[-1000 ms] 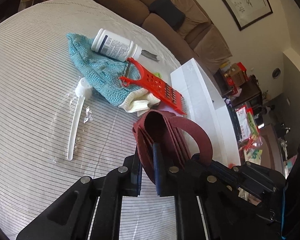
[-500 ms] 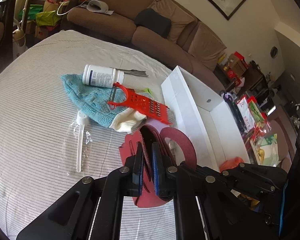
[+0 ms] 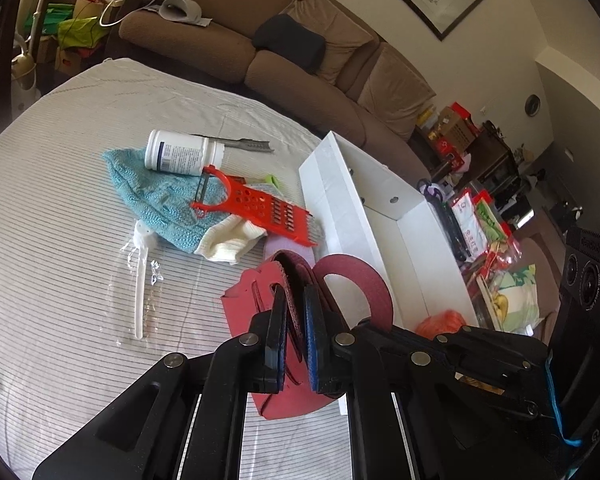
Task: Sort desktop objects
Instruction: 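Lift the red handbag with the right gripper and carry it over the box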
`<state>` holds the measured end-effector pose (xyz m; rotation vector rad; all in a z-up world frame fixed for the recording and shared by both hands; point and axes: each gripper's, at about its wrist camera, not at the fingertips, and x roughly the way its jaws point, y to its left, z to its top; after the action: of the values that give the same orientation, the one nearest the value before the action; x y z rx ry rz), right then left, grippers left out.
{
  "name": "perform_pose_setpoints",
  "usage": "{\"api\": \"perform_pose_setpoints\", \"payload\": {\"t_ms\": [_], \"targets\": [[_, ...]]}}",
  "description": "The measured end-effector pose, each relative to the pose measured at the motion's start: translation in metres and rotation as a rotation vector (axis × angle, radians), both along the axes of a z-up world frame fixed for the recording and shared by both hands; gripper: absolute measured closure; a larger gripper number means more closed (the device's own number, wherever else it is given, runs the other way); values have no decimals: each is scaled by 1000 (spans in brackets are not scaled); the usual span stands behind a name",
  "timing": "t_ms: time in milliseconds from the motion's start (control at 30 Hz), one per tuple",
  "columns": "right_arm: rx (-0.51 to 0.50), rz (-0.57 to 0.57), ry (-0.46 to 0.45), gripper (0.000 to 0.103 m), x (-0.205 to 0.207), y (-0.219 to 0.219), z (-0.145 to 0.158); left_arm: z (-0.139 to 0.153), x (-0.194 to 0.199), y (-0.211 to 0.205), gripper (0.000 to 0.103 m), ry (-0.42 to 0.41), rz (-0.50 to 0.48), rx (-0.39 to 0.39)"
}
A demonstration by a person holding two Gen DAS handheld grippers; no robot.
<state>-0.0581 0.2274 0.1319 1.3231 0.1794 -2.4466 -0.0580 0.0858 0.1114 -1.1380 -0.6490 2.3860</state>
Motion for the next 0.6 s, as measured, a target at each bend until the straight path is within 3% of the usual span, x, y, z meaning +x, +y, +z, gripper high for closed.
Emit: {"api": "perform_pose_setpoints", "payload": {"t_ms": [100,300,600], "targets": [[-13,6,7,101,6,2,9,11,7,0,96,15,-16,15],[-39,14,25,101,23,12,35,40,23,16,96,28,-40,-30],[-133,-12,102,101,50,70,98,125,34,87,96,114,-121,-139]]}}
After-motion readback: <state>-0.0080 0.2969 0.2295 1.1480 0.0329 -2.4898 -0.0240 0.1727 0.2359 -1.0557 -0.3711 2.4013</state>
